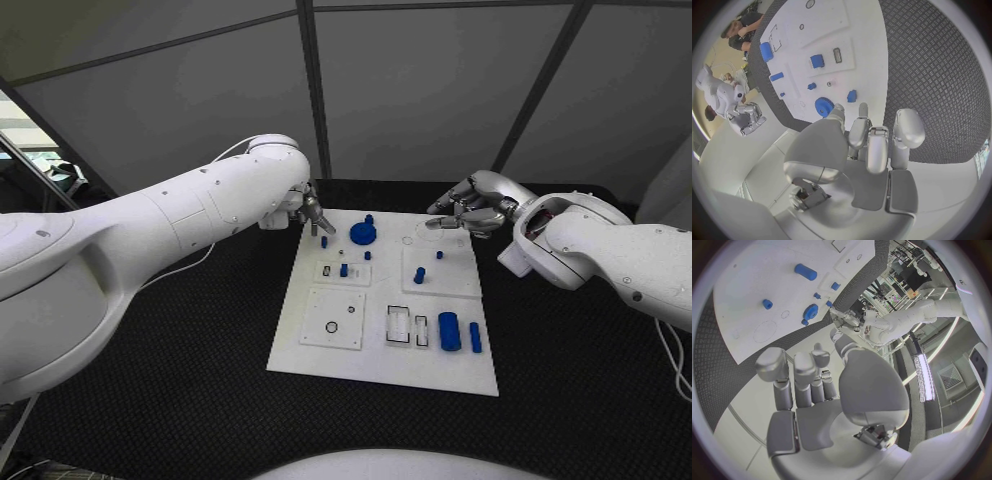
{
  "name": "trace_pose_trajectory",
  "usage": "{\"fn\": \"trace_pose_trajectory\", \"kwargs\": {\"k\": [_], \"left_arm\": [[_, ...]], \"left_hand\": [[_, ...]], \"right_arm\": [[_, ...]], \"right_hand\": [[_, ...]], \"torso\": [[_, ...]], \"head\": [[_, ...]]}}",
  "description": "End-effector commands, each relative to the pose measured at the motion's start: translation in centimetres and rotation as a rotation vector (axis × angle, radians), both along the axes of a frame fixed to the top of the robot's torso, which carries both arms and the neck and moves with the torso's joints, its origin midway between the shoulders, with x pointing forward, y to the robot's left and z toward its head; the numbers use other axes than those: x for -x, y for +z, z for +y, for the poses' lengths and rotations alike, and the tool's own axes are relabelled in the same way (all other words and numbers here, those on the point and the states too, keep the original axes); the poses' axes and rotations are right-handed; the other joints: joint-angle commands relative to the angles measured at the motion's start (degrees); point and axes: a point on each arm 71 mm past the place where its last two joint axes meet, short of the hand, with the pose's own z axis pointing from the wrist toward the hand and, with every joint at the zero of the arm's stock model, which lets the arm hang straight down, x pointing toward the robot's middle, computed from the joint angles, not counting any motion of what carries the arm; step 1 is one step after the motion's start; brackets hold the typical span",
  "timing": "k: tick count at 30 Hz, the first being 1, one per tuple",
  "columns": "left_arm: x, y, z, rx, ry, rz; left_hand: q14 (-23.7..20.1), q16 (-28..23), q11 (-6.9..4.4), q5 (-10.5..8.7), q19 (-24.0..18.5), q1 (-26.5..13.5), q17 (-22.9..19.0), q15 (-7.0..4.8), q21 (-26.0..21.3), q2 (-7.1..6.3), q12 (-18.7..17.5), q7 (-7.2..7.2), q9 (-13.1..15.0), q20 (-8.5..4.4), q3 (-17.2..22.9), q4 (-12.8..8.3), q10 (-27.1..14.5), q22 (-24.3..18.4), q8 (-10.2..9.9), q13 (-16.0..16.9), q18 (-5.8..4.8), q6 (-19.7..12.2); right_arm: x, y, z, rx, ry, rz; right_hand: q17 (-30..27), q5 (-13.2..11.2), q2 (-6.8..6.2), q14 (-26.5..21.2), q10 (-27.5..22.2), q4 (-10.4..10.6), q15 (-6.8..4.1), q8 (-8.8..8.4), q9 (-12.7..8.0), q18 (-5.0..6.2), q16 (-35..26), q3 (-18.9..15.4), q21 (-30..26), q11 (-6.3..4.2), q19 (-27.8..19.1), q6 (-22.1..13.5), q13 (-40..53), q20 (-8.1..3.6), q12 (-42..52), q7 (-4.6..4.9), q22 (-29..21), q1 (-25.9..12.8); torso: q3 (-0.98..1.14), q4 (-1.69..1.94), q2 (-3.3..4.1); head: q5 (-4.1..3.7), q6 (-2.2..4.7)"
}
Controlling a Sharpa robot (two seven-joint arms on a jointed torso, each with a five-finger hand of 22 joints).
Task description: Assemble the parts on the task board
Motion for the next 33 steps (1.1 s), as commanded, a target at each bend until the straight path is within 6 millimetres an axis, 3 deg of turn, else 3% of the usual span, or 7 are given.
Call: {"fn": "trace_pose_trajectory", "kwargs": {"k": [1, 13, 24, 30, 33], "left_arm": [[0.08, -0.19, -0.19, -0.016, -0.029, 0.023], [0.21, -0.88, -0.50, -0.012, -0.039, 0.041], [0.23, -1.06, -0.73, -0.001, -0.045, 0.041], [0.21, -1.09, -0.85, 0.014, -0.047, 0.035], [0.18, -1.08, -0.93, 0.026, -0.048, 0.029]], "left_hand": [[5.51, 0.29, 0.14, -0.28, 0.56, 0.10, 13.89, 0.52, 0.39, 0.24, 0.24, -0.07, -0.11, -0.01, -0.26, -0.06, 0.37, 0.08, 0.37, 8.55, 0.17, 0.41], [5.55, 0.39, 0.09, -0.22, 0.63, 0.55, 13.98, 0.48, 0.46, 0.70, 0.27, -0.12, -0.30, -0.03, -0.15, -0.11, 0.37, 0.21, 0.56, 8.54, 0.15, 0.56], [5.58, 0.49, -0.03, -0.18, 0.72, 2.24, 14.06, 0.41, 0.55, 2.14, 0.41, -0.26, -0.86, -0.10, 0.44, -0.77, 0.40, 0.48, 0.93, 8.54, 0.12, 0.69], [5.60, 0.54, -0.31, -0.06, 0.81, 4.73, 14.10, 0.21, 0.66, 3.97, 0.46, -0.58, -1.29, -0.24, 1.67, -2.39, 0.39, 0.77, 1.40, 8.50, 0.10, 0.94], [5.65, 0.68, -0.58, 0.63, 0.98, 7.40, 14.22, -0.03, 0.86, 5.50, 0.50, -0.85, -1.55, -0.45, 3.29, -4.55, 0.39, 1.09, 1.58, 8.46, 0.05, 0.76]], "right_arm": [[0.00, 0.16, 0.16, -0.002, 0.013, -0.006], [0.00, 0.16, 0.27, -0.003, 0.015, -0.006], [0.01, 0.16, 0.32, -0.003, 0.017, -0.005], [0.02, 0.16, 0.30, -0.003, 0.016, -0.005], [0.03, 0.16, 0.30, -0.003, 0.016, -0.005]], "right_hand": [[0.06, 0.20, -0.06, 0.54, -0.35, 0.03, 0.04, -0.27, 0.05, 0.46, -0.30, 0.05, -0.36, -0.03, 0.26, -0.23, -0.06, -0.01, -0.08, -0.04, -0.07, -0.40], [0.06, 0.20, -0.06, 0.54, -0.35, 0.03, 0.04, -0.27, 0.05, 0.46, -0.30, 0.05, -0.36, -0.03, 0.26, -0.23, -0.06, -0.01, -0.08, -0.04, -0.07, -0.40], [0.06, 0.20, -0.06, 0.54, -0.35, 0.03, 0.04, -0.27, 0.05, 0.46, -0.30, 0.05, -0.36, -0.03, 0.26, -0.23, -0.06, -0.01, -0.08, -0.04, -0.07, -0.40], [0.06, 0.20, -0.06, 0.54, -0.35, 0.03, 0.04, -0.27, 0.05, 0.46, -0.30, 0.05, -0.36, -0.03, 0.26, -0.23, -0.06, -0.01, -0.08, -0.04, -0.07, -0.40], [0.06, 0.20, -0.06, 0.54, -0.35, 0.03, 0.04, -0.27, 0.05, 0.46, -0.30, 0.05, -0.36, -0.03, 0.26, -0.23, -0.06, -0.01, -0.08, -0.04, -0.07, -0.40]], "torso": [[-0.02, -0.01, 0.01], [0.00, 0.02, -0.03], [0.04, 0.03, -0.01], [0.02, 0.05, -0.04], [0.02, 0.05, -0.02]], "head": [[-0.03, -0.04], [-0.07, 0.01], [-0.19, -0.08], [-0.21, -0.13], [-0.24, -0.11]]}}
